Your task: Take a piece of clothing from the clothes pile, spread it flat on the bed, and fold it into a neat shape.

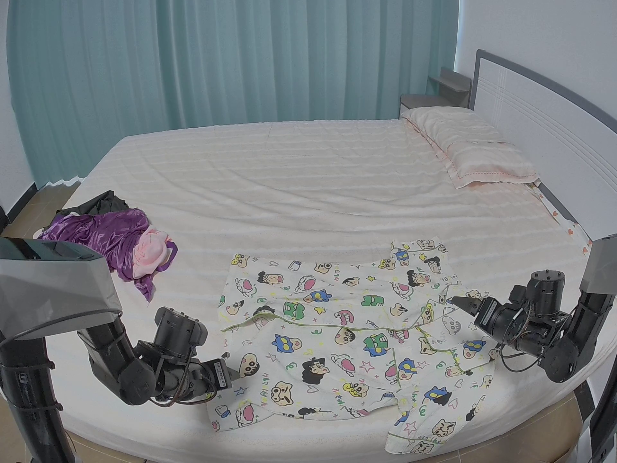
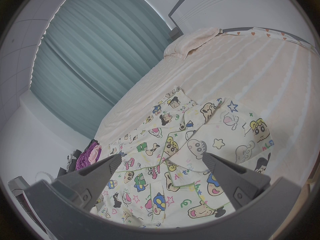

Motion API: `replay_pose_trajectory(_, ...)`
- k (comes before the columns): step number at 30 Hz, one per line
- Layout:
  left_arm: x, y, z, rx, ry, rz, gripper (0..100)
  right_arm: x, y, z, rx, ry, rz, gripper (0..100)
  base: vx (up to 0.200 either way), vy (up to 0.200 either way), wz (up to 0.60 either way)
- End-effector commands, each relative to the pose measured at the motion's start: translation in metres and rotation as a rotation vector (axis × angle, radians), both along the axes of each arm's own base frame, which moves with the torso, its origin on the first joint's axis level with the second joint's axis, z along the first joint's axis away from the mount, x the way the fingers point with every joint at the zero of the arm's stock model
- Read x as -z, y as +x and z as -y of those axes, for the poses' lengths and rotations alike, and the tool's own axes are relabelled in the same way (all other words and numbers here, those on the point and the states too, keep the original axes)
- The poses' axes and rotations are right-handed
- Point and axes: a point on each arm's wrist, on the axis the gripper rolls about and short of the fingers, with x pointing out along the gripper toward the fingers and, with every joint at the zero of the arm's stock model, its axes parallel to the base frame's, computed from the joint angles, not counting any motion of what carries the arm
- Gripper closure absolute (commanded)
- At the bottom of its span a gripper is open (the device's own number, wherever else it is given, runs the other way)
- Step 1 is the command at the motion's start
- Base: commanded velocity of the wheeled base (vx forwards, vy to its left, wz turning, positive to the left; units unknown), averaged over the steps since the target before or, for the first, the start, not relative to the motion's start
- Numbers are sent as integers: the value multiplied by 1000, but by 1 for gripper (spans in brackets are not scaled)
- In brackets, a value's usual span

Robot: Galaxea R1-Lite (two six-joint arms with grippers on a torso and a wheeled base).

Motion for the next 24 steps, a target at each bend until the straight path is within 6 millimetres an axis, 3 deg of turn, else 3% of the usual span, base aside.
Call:
replay_pose_trajectory(1, 1, 3, -3, -33, 35, 16, 100, 0, 0, -1, -6, 3, 0, 0, 0, 0, 0)
replay_pose_trajectory(8, -10, 10, -3, -51, 31, 72, 100, -1, 0, -1, -9, 4, 5, 0, 0, 0, 0)
replay_pose_trajectory(15, -46, 23, -2, -30, 6, 216, 100, -5, -2, -1, -9, 5, 14, 0, 0, 0, 0)
replay_pose_trajectory(24, -63, 36, -8, 64, 85, 314, 100, -7, -3, -4, -19, 8, 19, 0, 0, 0, 0)
